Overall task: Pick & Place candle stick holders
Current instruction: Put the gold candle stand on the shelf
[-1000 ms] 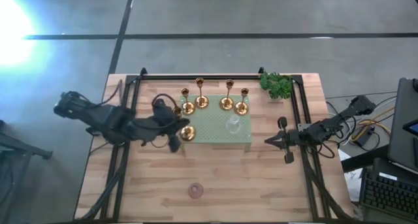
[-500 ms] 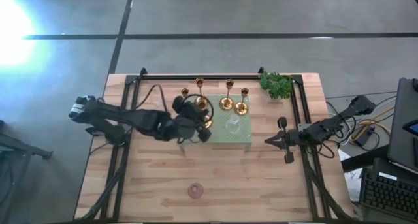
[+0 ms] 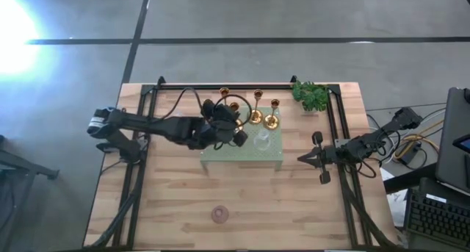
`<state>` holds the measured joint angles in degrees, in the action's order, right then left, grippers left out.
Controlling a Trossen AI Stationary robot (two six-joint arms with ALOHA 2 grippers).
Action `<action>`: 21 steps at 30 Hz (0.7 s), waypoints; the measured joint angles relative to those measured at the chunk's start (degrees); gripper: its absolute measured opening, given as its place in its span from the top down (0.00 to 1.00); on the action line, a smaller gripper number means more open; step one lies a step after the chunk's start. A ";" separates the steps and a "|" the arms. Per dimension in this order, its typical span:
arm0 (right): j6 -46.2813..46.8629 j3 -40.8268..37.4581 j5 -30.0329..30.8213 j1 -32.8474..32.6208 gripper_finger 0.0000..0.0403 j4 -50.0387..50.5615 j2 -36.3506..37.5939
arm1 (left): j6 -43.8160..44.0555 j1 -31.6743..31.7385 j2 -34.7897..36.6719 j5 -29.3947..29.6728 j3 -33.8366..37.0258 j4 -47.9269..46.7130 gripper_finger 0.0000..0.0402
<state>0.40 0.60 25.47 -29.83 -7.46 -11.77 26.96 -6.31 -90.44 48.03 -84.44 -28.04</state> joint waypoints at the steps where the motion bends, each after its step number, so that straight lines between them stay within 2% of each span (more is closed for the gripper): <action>1: 0.00 0.02 0.02 0.00 0.98 0.00 0.00 | 0.11 0.42 -0.15 0.00 0.00 0.29 0.96; 10: 0.00 0.00 0.00 0.00 0.98 0.00 0.00 | 1.17 3.31 -1.04 -3.78 0.09 0.85 0.96; 21: 0.00 0.00 0.02 0.00 0.98 0.00 0.00 | 0.95 0.09 1.35 -1.90 0.04 0.11 0.96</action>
<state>0.40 0.61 25.49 -29.82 -7.46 -11.77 27.91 -6.21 -89.09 46.13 -84.41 -27.92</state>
